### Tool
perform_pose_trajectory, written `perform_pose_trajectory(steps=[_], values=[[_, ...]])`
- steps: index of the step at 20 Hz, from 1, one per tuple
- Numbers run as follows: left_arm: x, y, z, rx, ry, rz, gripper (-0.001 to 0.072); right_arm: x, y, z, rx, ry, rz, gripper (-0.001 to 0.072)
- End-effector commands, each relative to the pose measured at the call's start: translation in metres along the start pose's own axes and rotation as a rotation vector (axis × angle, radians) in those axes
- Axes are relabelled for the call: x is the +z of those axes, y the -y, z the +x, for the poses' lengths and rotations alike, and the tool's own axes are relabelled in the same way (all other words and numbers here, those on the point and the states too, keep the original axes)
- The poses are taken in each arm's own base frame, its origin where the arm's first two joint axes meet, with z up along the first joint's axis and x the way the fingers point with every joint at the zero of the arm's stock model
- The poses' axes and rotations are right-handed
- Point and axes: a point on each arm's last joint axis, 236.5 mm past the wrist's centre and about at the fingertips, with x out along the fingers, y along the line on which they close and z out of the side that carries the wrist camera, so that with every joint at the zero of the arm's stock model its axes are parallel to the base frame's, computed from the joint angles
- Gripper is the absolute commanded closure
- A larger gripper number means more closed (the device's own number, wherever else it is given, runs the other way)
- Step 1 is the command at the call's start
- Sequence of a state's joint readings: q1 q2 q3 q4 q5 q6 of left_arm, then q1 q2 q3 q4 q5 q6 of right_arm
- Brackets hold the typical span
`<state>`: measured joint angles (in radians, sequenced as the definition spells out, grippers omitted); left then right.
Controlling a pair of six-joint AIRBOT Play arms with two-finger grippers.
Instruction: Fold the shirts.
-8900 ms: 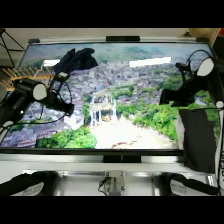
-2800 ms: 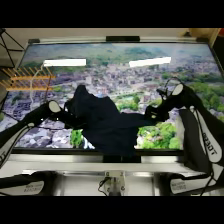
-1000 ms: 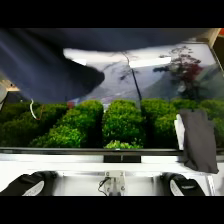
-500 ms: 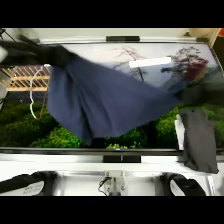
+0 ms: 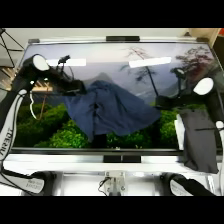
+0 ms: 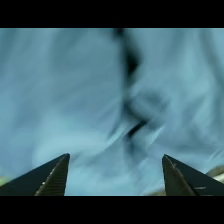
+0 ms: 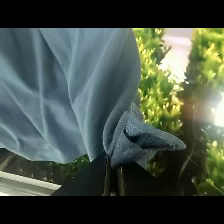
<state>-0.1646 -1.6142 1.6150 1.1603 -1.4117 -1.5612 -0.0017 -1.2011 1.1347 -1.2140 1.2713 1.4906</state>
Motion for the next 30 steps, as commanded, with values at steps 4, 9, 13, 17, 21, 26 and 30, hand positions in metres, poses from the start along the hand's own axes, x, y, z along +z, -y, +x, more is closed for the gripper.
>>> perform_pose_trajectory(steps=[4,9,13,17,21,26,30], values=[[-0.108,-0.032,0.016,0.031,-0.114,-0.108,-0.0009,-0.001,0.005,0.014,-0.001,-0.026,0.005,0.0642],[-0.146,-0.006,0.066,-0.106,-0.08,-0.226,-0.0009,-0.001,0.004,0.014,0.002,-0.027,0.006,0.0642],[-0.131,0.006,0.084,-0.091,0.01,-0.212,-0.0007,-0.002,0.004,0.014,0.003,-0.031,0.006,0.0642],[-0.137,0.005,0.107,-0.075,-0.033,-0.236,-0.0005,-0.002,0.004,0.014,0.003,-0.031,0.006,0.0642],[-0.146,0.003,0.125,-0.072,-0.085,-0.264,0.001,-0.003,0.004,0.014,0.003,-0.034,0.006,0.0642],[-0.133,0.006,0.129,-0.082,-0.035,-0.274,0.0507,-0.003,0.002,0.014,0.009,-0.034,0.009,0.0642],[-0.119,0.013,0.116,-0.098,0.007,-0.181,0.0671,-0.014,-0.013,0.012,0.071,-0.08,0.024,0.0642]])
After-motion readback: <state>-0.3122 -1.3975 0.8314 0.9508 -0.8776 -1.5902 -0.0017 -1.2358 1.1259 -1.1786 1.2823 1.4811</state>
